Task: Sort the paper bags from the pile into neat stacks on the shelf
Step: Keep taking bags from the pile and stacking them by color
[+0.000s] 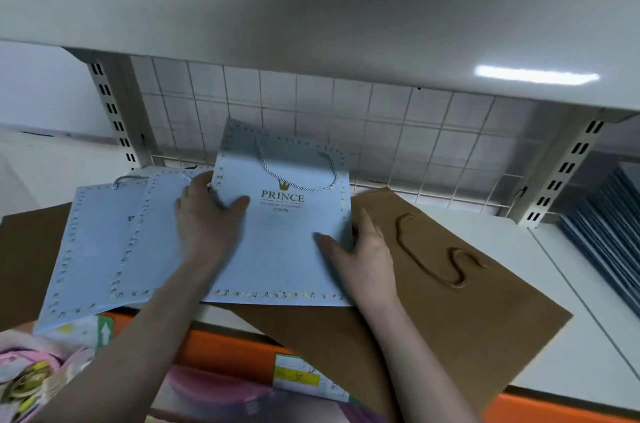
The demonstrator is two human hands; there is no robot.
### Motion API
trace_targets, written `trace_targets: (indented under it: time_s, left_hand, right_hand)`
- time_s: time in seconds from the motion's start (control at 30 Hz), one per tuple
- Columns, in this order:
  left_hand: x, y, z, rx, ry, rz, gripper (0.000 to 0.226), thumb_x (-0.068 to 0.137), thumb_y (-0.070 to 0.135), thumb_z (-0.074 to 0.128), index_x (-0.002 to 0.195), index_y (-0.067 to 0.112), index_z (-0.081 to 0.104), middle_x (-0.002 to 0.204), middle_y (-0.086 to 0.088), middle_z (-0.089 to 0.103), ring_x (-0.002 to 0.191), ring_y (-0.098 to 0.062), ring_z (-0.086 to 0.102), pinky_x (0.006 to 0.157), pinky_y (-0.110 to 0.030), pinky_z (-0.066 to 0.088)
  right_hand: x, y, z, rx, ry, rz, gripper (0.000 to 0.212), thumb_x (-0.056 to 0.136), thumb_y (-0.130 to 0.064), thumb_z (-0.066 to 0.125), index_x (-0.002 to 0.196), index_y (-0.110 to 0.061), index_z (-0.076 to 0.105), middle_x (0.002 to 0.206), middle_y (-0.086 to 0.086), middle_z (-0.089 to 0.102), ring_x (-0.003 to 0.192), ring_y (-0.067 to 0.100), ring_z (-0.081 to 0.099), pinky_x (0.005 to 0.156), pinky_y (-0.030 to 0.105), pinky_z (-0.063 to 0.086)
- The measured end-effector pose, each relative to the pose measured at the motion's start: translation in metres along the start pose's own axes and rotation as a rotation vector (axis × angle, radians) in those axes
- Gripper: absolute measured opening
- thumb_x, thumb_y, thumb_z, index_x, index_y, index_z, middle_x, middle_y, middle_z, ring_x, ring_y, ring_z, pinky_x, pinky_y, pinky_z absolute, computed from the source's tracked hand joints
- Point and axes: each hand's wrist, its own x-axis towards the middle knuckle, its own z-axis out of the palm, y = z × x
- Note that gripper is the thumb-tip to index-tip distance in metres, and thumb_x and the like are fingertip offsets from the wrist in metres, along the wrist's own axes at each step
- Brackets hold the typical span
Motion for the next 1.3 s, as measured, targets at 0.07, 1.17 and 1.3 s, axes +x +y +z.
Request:
trace_targets:
  time_s: [0.07,1.17,1.3]
  left_hand:
    - [-0.006,0.006,-0.002,-0.057,0.011,-0.027,0.05,0.06,0.046,0.057,0.109,0.033,0.055,0.092,-0.001,0.061,0.088,-0.03,0.058,0.073,-0.049,0.054]
    - [-0.252,0.117,-0.018,0.185,-0.209,0.255,0.04,0.082,0.041,0.062,0.104,0.013,0.045,0.096,-0.006,0.037,0.094,-0.033,0.046,0.073,-0.035,0.037]
    - [-0.281,0.126,-0.021,0.142,-0.283,0.259,0.051,0.084,0.036,0.064,0.123,0.009,0.046,0.107,-0.016,0.042,0.108,-0.038,0.045,0.083,-0.039,0.038]
  right_hand:
    - [0.001,-0.001,-0.007,0.053,-0.01,0.054,0.065,0.082,-0.044,0.065,0.135,-0.016,0.041,0.125,0.006,0.052,0.117,0.024,0.049,0.085,0.03,0.041]
    - [-0.203,0.074,-0.173,-0.359,0.329,0.044,0.038,0.092,-0.025,0.047,0.125,-0.007,0.044,0.114,0.008,0.047,0.103,0.028,0.047,0.083,0.034,0.037]
    - [-0.229,0.084,-0.193,-0.378,0.352,0.048,0.036,0.091,-0.024,0.048,0.122,-0.005,0.047,0.114,0.01,0.049,0.104,0.029,0.047,0.084,0.034,0.036]
